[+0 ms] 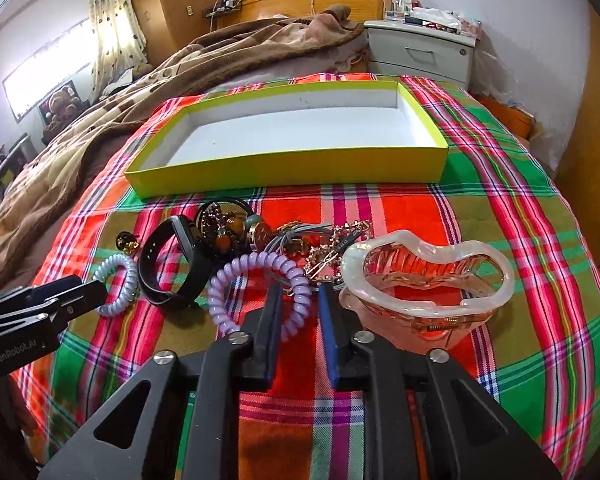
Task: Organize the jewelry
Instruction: 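Grasp the pale blue coil hair tie with the left gripper while the right grasps the lilac one, then carry both coil hair ties into the white box and open both grippers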
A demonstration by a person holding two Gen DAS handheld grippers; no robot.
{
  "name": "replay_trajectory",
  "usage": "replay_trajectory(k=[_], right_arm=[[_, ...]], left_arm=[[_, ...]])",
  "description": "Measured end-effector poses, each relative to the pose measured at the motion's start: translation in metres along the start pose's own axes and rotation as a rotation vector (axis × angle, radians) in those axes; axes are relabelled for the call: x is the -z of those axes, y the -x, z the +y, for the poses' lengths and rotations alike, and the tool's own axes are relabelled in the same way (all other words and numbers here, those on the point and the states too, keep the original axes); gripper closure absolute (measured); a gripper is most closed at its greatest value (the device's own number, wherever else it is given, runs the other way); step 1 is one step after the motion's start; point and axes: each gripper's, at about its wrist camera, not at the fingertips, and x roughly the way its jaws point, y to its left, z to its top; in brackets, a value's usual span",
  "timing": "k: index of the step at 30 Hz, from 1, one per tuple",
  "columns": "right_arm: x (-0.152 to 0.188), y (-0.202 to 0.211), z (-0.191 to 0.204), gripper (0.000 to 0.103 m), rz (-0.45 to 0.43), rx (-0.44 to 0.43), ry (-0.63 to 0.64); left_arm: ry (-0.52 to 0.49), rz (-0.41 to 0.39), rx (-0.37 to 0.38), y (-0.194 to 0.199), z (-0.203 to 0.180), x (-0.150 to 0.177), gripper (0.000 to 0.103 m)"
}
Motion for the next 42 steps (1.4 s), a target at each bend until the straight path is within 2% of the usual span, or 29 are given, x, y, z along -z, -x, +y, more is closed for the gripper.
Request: replay_trajectory(k=[4,8,10,12,13,15,17,21,33,42], right_arm=[[0.001,0.003,-0.003,0.092,-0.011,0.000,-0.006],[0.002,0.008,-0.002,0.093,-0.028,-0.011,0.003],[0.003,0.010,-0.002,0.093,-0.040,-0.017,0.006],[0.002,0.013,-0.003,0.093,-0.051,-0.025,0.001],[0.003,0.014,-0.004,0.093,-0.053,-0.027,0.000],[0.002,0.015,-0.005,0.093,-0.057,-0.033,-0.006],[0.001,0.017,-0.005,0.093,-0.060,-0.037,-0.005],[-0.003,0.022,-0.004,0.093,-0.074,-0.043,-0.004],[-0.018,0.038,-0.005,0.093,-0.119,-0.050,-0.009],[-0.054,0.043,-0.014,0.093,-0.155,-0.037,-0.012]], left_arm=[[-0.043,0.014,-0.042,-0.002,-0.007,-0.001,0.052],[-0.075,-0.008,-0.086,-0.004,-0.014,0.001,0.052],[-0.086,-0.019,-0.113,-0.004,-0.017,0.003,0.056],[-0.086,-0.027,-0.112,-0.003,-0.016,0.003,0.068],[-0.083,-0.027,-0.111,-0.003,-0.015,0.003,0.071],[-0.079,-0.023,-0.103,-0.002,-0.012,0.001,0.086],[-0.079,-0.023,-0.107,-0.002,-0.010,0.001,0.090],[-0.096,-0.028,-0.109,-0.001,-0.012,0.002,0.092],[-0.075,-0.076,-0.051,0.020,-0.010,-0.009,0.092],[-0.085,-0.147,-0.028,0.036,-0.016,-0.041,0.092]])
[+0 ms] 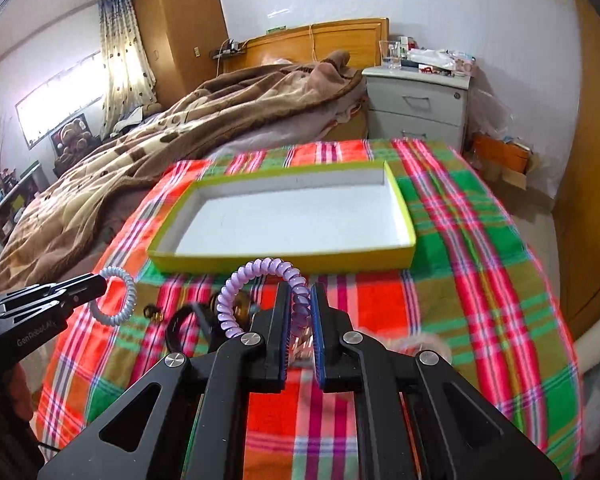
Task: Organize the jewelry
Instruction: 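Carry both coil hair ties into the white box and open both grippers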
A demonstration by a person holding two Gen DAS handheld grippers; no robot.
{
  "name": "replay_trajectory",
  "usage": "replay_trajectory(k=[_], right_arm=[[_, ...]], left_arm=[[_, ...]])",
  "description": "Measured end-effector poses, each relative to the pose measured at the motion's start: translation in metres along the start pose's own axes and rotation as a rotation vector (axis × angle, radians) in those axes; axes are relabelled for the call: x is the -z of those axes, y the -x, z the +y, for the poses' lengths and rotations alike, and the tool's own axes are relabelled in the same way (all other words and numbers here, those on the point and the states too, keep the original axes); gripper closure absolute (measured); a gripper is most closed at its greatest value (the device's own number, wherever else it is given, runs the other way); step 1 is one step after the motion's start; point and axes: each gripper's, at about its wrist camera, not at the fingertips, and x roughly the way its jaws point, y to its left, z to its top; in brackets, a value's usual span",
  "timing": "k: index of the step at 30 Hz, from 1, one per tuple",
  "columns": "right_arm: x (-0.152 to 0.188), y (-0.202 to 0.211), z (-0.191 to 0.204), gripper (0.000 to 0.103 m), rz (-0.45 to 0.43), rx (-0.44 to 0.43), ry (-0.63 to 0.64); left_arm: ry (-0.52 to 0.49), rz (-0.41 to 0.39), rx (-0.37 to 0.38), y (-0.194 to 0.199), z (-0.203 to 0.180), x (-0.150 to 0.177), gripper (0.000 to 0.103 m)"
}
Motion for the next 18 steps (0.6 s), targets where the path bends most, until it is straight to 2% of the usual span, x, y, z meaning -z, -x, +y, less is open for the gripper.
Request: replay_trajectory(k=[9,18], right_arm=[[-0.041,-0.024,-0.017,0.093,0.003,0.022,0.001],[-0.071,-0.068,-0.033,0.093,0.058,0.045,0.007]], left_arm=[[0.004,-0.006,0.037,-0.023,-0.002,-0.044,0.092],[0.022,0.016,0.060,-0.061,-0.004,-0.083,0.092]])
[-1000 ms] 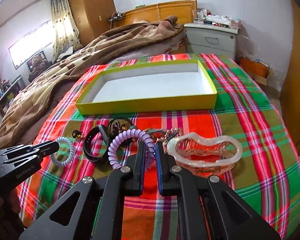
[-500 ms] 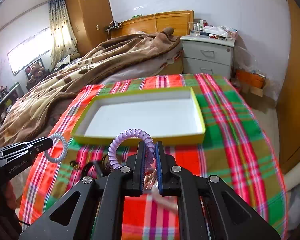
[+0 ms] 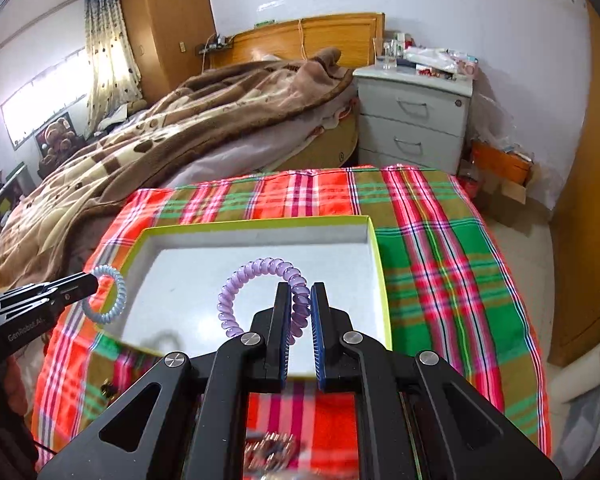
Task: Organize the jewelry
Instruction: 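Carry both coil hair ties into the white box and open both grippers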
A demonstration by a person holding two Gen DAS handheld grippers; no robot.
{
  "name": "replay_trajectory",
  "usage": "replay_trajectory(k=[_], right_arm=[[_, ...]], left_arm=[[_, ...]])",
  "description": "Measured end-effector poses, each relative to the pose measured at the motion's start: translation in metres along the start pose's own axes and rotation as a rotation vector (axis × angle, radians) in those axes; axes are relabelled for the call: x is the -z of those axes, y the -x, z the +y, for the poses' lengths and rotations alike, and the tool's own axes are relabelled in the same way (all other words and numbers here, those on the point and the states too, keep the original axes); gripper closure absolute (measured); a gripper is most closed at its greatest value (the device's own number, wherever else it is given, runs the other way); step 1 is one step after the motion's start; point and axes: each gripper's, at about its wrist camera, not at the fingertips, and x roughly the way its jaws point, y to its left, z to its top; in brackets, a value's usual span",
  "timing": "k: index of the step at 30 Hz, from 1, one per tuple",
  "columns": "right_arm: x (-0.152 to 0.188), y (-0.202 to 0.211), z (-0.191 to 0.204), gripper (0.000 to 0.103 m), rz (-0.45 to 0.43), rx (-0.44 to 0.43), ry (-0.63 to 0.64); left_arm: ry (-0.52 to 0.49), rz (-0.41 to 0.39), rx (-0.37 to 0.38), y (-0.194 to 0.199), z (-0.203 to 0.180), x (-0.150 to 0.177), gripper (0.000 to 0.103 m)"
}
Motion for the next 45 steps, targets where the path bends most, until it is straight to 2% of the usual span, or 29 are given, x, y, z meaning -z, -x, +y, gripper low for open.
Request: replay_trajectory(k=[9,16,24,27,32,35,37,42,45], right_arm=[[-0.023,-0.055,-0.014,0.093,0.094,0.031,0.031],[-0.028,-0.086,-0.027,0.093,0.164,0.022,0.015],[-0.028,-0.101,-0.028,0.093,0.206,0.037,0.027],[-0.028,-0.104,-0.028,0.093,0.218,0.047,0.027],[-0.029,-0.106,-0.025,0.093,0.226,0.058,0.039],[-0.030,-0.102,-0.024,0.088,0.213,0.061,0.040],[-0.031,-0.099,-0.022,0.087,0.203,0.067,0.044],[-0.034,-0.084,-0.019,0.086,0.168,0.073,0.042],[-0.033,-0.071,-0.015,0.086,0.140,0.080,0.045]], left_arm=[[0.013,0.047,-0.001,-0.049,0.002,-0.031,0.092],[-0.001,0.098,-0.034,-0.084,0.001,-0.037,0.092],[-0.008,0.130,-0.053,-0.104,0.002,-0.035,0.092],[0.004,0.154,-0.040,-0.109,0.005,-0.034,0.092],[0.010,0.152,-0.039,-0.109,0.006,-0.033,0.091],[0.008,0.155,-0.044,-0.110,0.006,-0.034,0.091],[0.006,0.161,-0.040,-0.109,0.005,-0.034,0.088],[0.012,0.147,-0.033,-0.100,0.003,-0.034,0.068],[0.021,0.129,-0.010,-0.089,0.002,-0.033,0.068]])
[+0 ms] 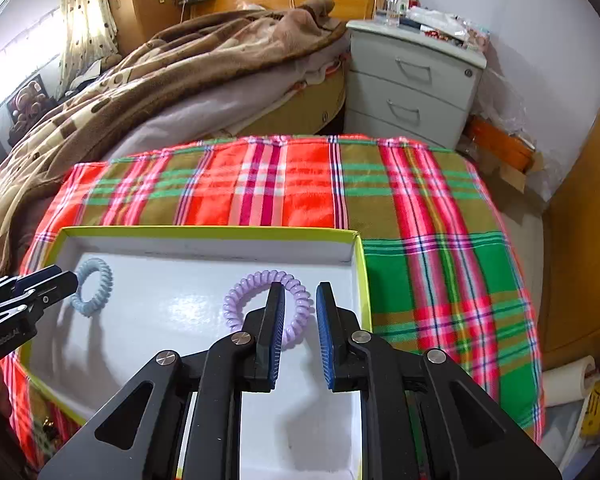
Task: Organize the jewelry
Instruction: 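Carry both coil hair ties into the white box and open both grippers, then move the right gripper to the clear pink claw clip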
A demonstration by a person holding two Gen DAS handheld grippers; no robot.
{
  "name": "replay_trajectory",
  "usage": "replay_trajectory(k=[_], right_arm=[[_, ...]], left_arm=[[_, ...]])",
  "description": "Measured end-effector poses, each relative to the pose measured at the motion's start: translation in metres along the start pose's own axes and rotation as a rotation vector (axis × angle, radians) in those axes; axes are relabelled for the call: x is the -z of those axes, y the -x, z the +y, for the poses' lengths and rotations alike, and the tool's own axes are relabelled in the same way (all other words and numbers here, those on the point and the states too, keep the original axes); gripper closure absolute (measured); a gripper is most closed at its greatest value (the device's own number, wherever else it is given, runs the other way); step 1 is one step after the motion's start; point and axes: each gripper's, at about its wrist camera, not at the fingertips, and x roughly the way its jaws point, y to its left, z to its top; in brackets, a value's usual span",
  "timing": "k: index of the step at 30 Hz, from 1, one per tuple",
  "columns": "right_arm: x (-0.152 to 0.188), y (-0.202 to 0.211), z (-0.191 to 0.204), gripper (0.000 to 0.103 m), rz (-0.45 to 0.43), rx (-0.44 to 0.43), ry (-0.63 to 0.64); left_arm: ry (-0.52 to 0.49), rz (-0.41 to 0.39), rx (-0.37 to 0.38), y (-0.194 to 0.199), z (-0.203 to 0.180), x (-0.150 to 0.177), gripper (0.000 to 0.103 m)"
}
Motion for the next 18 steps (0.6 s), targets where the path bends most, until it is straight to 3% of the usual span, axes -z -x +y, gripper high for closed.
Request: replay_trajectory(k=[10,18], right_arm=[[0.016,0.066,0.021,0.086,-0.165,0.033,0.021],[0.039,0.089,0.026,0.086,-0.212,0.006,0.023]], left_arm=[[0.018,-0.096,0.017,0.053,-0.003,0.023,0.062],[0.013,-0.119,0.011,0.078,-0.003,0.054,0.056]])
